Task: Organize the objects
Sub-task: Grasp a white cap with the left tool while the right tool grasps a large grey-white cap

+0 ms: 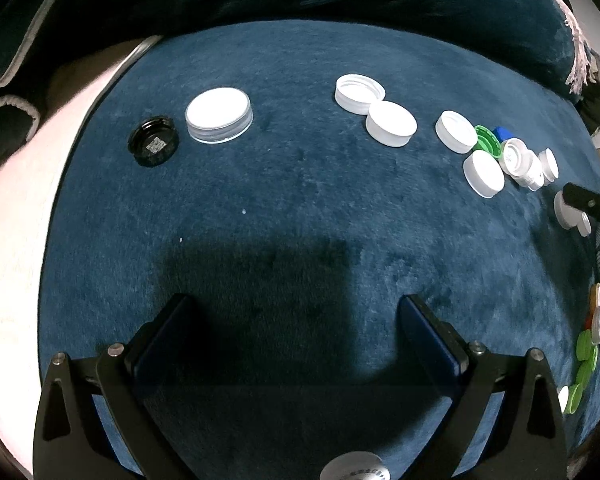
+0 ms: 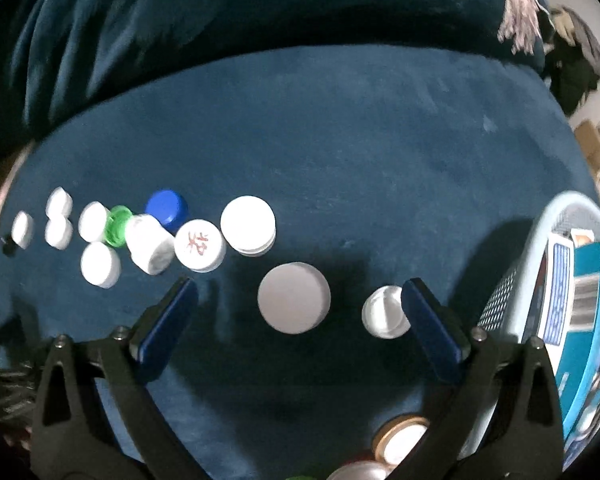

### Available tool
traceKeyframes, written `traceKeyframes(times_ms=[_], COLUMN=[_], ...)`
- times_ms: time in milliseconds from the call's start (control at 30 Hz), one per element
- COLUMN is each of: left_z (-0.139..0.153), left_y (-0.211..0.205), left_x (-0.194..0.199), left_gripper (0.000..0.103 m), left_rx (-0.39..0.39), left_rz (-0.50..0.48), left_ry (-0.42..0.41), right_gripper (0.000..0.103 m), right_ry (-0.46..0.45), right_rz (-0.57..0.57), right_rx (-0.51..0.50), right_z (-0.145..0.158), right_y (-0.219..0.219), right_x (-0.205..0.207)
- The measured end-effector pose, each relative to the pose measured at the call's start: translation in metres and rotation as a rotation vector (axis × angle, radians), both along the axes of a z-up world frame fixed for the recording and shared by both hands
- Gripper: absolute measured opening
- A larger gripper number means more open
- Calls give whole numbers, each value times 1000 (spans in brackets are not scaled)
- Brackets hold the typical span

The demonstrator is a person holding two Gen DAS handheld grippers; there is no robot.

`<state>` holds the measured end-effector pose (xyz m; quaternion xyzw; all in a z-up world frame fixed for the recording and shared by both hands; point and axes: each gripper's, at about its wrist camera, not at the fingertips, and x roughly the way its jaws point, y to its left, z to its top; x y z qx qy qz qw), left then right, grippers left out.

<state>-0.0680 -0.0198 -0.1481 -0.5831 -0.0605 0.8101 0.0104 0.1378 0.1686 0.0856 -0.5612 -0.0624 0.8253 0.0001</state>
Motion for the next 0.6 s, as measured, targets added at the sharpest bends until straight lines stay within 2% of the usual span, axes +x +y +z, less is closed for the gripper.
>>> traceKeyframes(times_ms=[67,167,267,400,467,500,600], left_z=[0,0,0,0,0,0,1], left_y=[3,8,14,20,24,26,32], left_x=[-1,-2,-3,-4,-5,-5,-7], left_gripper=[103,103,103,103,103,103,103], left_rx=[1,-2,-7,-5,-5,-5,-6], left_rz=[-2,-1,-1,-3,-3,-2,-2], left_ry=[-1,-4,-2,1,0,-1,-3], right_gripper=[102,93,91,70,47,40,40], right_ry=[-5,-24,-23,-93,-101,-106,-104], right_rz=[20,64,85,23,18,29,45], right_rx=[52,140,167,40,8,-38,-119], right_z=[-5,-12,-16,-24,-23,-20,-10], right_y=[-5,-14,-20,-4,-2,-3,-6], right_x=[2,5,13,10,10,11,15])
